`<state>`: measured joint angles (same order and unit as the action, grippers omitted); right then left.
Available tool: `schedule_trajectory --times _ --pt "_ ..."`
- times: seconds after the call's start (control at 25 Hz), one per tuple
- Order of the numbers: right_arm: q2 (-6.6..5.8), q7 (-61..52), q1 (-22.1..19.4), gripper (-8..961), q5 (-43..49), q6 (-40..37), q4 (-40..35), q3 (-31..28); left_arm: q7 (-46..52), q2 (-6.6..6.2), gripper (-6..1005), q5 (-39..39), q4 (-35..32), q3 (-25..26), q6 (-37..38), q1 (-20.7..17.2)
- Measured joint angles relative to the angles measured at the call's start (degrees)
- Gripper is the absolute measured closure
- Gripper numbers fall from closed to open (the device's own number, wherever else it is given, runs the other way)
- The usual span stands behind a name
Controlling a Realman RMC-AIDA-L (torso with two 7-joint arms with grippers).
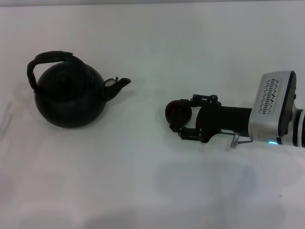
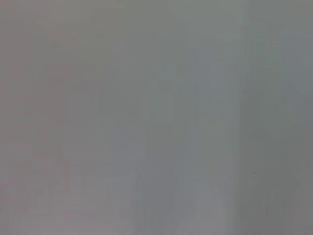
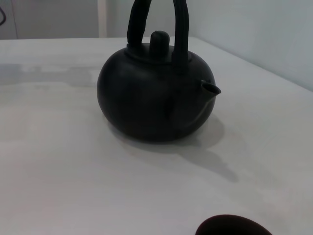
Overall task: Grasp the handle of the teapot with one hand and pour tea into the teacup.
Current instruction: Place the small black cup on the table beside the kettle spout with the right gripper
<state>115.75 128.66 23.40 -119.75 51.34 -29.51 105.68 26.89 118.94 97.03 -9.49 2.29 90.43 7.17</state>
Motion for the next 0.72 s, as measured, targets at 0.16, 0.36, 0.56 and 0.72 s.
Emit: schedule_trajectory --times 0.16,0.36,0.56,0.72 --pt "0.0 -0.3 0.2 154 -0.1 -0.3 0.2 0.0 0.0 -0.02 286 0.0 0.0 0.0 0.0 0.1" --pt "0.0 -0.7 0.3 108 -0.1 -0.4 0.2 0.0 0.0 -0.02 286 0.0 0.0 0.0 0.0 0.2" --pt "-0.01 -0.9 0.3 95 -0.3 -0.6 0.1 -0.2 0.0 -0.03 286 0.0 0.0 0.0 0.0 0.1" --pt "-0.29 -2.6 0.4 93 -0.4 0.6 0.0 -0.5 0.0 -0.02 286 0.0 0.0 0.0 0.0 0.1"
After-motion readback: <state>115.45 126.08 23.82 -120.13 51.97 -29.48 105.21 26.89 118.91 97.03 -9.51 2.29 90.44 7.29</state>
